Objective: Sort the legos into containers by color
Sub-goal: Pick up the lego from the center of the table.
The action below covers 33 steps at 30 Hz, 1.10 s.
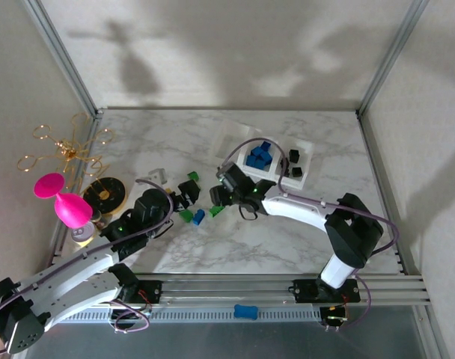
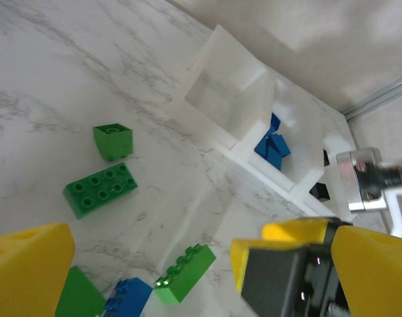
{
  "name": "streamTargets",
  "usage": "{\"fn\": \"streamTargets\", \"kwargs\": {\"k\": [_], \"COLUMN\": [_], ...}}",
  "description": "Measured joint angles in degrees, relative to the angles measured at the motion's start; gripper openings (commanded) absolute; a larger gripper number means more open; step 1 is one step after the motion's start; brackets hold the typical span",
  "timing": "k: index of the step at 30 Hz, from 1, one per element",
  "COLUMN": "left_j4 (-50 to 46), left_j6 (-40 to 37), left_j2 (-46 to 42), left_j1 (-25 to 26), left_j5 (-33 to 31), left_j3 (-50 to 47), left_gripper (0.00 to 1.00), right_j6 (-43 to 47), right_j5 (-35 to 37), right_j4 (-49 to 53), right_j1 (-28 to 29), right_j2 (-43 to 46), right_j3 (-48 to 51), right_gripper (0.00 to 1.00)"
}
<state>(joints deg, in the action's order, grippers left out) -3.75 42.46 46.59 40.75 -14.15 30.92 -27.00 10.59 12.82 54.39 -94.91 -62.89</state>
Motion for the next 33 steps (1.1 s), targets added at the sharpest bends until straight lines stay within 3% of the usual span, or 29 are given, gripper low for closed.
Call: {"fn": "streamTargets", "kwargs": {"k": [11,21,33], "left_j4": [-8.5,-13.2,-14.1], "left_j6": [2.5,4.3,4.8], "left_j2": [-8.5,-12.7,-12.8], "left_j1": [-0.2,-0.5,-0.9], "left_j5": [-3.9,-7.0,-8.2], "left_j3": [-1.9,-2.6,-2.6], "left_gripper": [1.00,1.00,1.00], "right_j6": [-12.3,-14.4,-14.4], "right_j5": [-1.9,-2.7,2.0], "right_j4": [-1.1,-1.4,0.6], "right_j1": [10.1,10.5,10.5], "right_j2": [-6.6,-14.1,-18.0], "right_j3": [-1.0,-7.2,-11.0], "right_gripper": [0.60,0.60,0.55]}}
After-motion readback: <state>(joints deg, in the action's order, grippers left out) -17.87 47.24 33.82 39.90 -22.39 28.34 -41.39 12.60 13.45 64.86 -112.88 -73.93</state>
